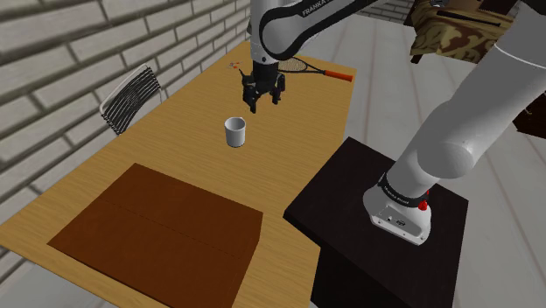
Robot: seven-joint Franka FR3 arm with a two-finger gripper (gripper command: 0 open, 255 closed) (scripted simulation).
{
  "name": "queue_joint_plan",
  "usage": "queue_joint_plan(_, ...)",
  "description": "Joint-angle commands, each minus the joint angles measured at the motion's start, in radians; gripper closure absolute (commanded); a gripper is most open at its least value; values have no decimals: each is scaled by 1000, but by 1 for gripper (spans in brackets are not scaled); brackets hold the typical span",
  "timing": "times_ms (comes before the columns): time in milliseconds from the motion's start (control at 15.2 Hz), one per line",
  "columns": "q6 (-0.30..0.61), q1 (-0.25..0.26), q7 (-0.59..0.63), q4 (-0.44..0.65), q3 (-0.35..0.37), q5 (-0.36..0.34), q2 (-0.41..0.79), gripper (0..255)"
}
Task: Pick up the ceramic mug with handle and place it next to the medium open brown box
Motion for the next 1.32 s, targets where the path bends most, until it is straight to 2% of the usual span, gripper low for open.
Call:
queue_joint_plan(0, 39, 5, 29, 44, 6, -24, 80, 0)
queue_joint_plan(462, 111, 40, 122, 250, -3, -115, 358, 0)
queue_joint_plan(924, 116, 92, 184, 528, -36, -178, 639, 0)
queue_joint_plan(1254, 153, 94, 188, 528, -41, -184, 676, 0)
